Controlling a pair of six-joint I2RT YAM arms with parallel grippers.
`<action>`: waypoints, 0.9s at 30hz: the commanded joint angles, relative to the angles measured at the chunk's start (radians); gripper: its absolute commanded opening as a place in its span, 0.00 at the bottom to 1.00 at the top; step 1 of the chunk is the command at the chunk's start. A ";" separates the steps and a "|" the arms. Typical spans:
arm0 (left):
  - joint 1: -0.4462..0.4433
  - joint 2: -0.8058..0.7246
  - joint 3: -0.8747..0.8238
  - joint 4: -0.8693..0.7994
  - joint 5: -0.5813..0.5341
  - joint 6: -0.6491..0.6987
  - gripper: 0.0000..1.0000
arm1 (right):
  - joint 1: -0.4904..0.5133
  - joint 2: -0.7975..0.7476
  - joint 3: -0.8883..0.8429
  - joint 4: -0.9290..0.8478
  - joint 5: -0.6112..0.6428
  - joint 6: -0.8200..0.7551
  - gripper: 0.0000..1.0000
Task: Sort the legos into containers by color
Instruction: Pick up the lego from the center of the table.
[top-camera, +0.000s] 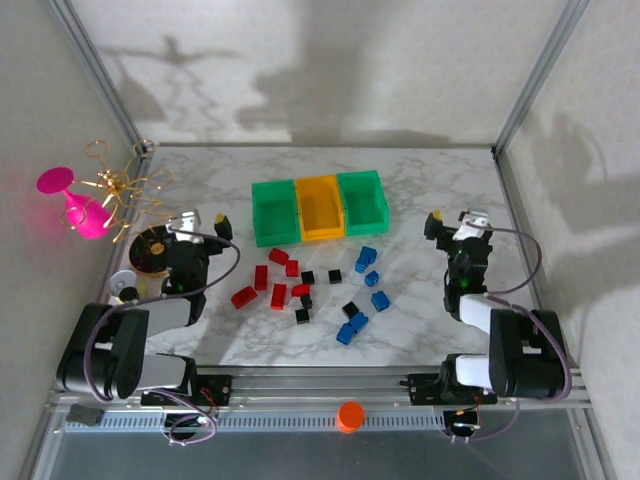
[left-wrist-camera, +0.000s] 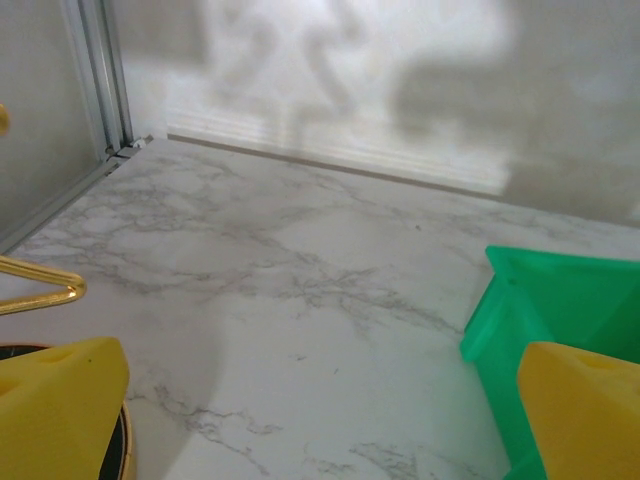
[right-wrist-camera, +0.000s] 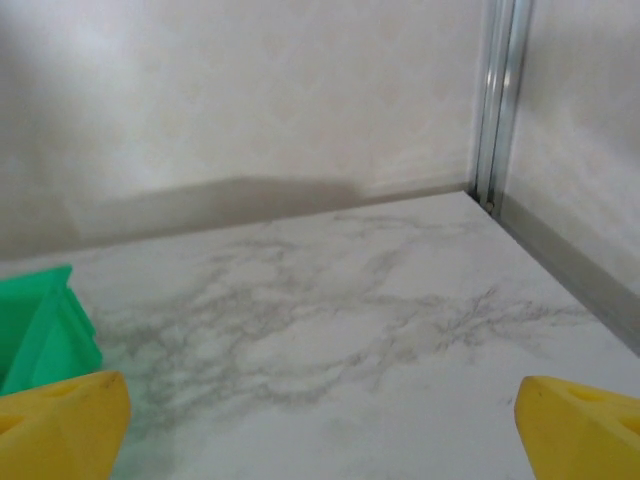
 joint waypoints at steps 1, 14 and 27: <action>-0.015 -0.089 0.018 -0.140 -0.016 -0.052 0.99 | -0.007 -0.061 0.054 -0.146 0.045 0.125 0.99; -0.007 -0.327 0.104 -0.455 0.123 -0.509 0.99 | -0.008 -0.133 0.148 -0.505 -0.033 0.455 0.99; -0.069 -0.392 0.125 -0.778 0.180 -0.644 0.99 | 0.136 -0.211 0.189 -0.766 -0.193 0.390 0.99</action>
